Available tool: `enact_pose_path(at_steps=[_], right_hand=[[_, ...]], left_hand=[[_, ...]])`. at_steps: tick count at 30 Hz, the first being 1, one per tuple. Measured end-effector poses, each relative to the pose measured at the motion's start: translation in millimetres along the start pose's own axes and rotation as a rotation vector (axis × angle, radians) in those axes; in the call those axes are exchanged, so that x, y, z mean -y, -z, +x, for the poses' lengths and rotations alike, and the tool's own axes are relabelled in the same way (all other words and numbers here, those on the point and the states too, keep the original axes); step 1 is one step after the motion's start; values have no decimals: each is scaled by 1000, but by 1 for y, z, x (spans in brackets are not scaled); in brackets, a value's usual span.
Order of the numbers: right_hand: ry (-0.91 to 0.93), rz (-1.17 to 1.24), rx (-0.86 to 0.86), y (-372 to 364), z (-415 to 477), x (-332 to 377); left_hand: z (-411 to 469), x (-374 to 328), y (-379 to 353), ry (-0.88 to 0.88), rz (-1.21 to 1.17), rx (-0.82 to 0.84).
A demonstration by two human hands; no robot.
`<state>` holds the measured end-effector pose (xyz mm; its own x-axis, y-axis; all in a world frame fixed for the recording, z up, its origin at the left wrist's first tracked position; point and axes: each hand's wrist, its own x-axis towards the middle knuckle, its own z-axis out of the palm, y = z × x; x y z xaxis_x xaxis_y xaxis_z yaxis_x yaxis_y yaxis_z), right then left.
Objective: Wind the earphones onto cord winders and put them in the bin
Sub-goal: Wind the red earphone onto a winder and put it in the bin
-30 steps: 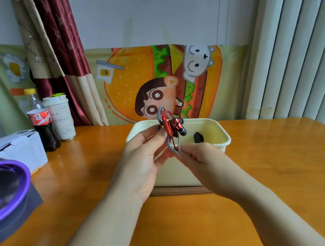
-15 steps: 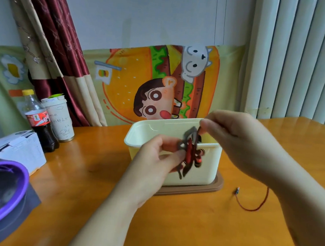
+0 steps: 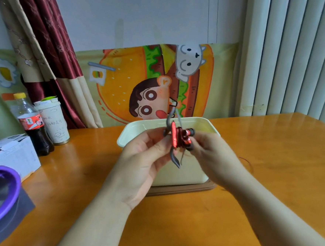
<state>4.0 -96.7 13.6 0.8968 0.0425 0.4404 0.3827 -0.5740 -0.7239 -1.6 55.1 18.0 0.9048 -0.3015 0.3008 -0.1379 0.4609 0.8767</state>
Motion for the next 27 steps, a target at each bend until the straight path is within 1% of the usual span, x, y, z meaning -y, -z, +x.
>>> enact_pose_path(at_steps=[4,7,10,13,15,18,22,25,27], right_hand=[[83,-110,143,-15,-8,4],[126,-183,199,-10,-11,10],[172,-242,215,-4,-13,19],[203,-299,157,1,-14,25],[218,-289,70,7,-12,27],[228,-211,-52,20,-10,29],[177,-110,-98,31,-10,28],[149,-58,-169,36,-6,22],[106,20,-166,37,-4,17]], left_hand=[[5,0,5,-21,-168,-153],[10,1,17,-41,-178,-272],[11,6,23,-27,-99,-339],[11,11,25,-18,85,-332],[10,12,26,-16,221,-308],[6,12,22,7,402,-200],[0,13,15,28,614,-40],[-3,12,11,42,667,64],[-5,10,10,55,646,103]])
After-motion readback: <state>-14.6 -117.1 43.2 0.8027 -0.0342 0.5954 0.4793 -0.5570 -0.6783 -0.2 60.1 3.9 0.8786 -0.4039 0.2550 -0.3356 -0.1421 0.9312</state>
